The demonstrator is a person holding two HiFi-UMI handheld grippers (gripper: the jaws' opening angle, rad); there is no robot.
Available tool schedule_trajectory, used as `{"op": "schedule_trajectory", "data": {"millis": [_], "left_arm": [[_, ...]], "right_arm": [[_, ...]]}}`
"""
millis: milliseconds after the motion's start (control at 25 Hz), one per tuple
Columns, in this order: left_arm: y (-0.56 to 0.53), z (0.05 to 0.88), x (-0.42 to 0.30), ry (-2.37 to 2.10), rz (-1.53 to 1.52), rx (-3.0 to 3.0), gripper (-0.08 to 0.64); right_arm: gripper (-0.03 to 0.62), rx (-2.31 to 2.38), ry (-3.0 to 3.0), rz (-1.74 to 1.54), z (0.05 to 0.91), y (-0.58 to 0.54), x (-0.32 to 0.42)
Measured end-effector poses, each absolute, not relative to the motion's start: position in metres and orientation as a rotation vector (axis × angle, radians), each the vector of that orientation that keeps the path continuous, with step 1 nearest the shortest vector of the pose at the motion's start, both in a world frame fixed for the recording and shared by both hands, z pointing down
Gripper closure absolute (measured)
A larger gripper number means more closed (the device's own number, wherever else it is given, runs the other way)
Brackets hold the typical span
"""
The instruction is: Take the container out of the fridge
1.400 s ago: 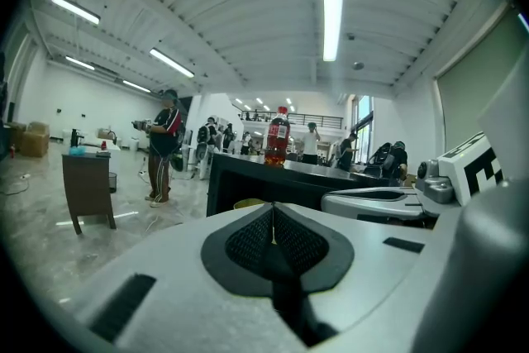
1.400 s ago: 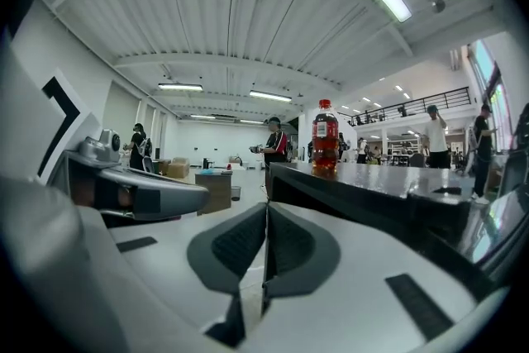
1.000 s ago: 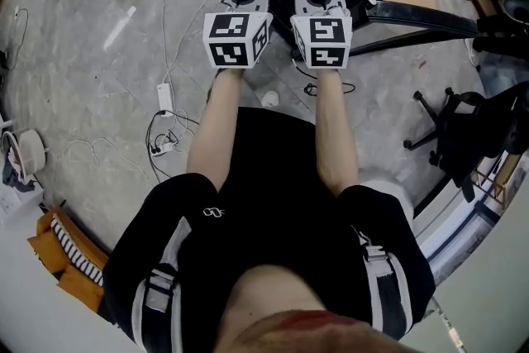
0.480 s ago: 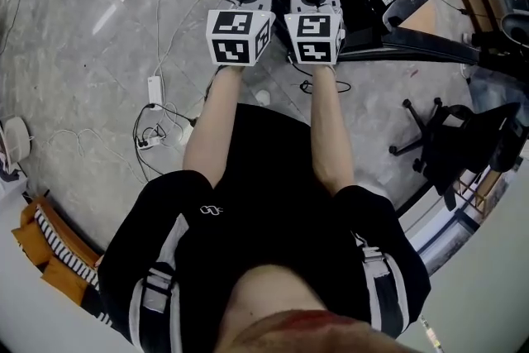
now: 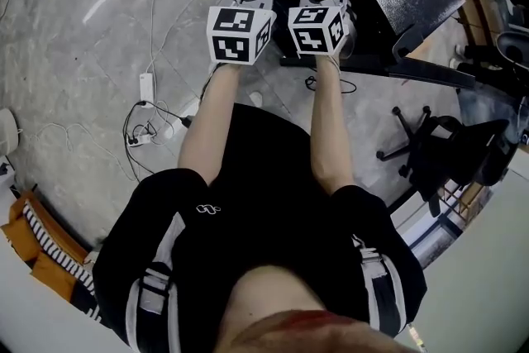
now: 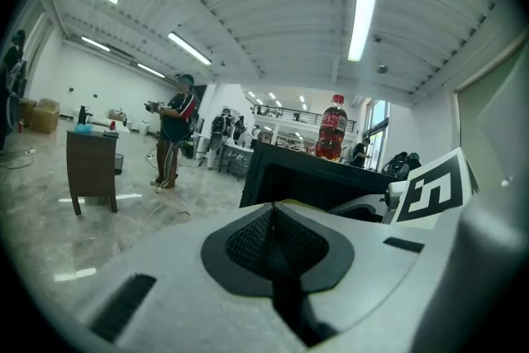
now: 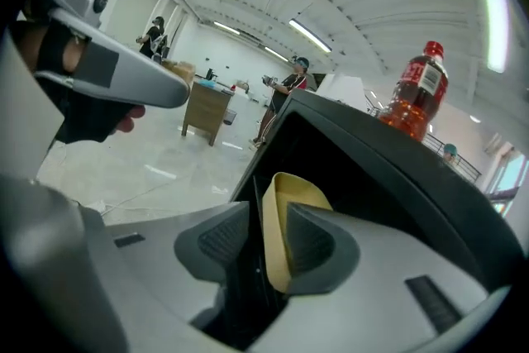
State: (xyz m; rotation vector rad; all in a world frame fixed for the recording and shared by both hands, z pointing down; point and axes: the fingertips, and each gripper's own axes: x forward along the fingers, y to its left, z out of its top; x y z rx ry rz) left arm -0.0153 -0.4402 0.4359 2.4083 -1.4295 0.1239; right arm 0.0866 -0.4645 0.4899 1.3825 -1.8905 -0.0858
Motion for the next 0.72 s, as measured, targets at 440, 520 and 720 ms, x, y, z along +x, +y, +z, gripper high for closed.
{"op": "schedule_trajectory", "data": {"millis": [440, 520, 720], "left_arm": [[-0.460, 0.440, -0.018, -1.390, 0.127, 2.409, 0.549], [-0.461, 0.439, -0.017, -1.382, 0.132, 2.414, 0.549], [-0.456, 0.440, -0.018, -1.383, 0.140, 2.417, 0.549]], "right_arm": [[0.512, 1.309, -1.746, -0.036, 0.519, -0.485, 0.106], [0.549, 1.313, -1.736, -0.036, 0.519, -0.485, 0.108], [0.566, 1.313, -1.781, -0.017, 0.516, -0.477, 0.100]]}}
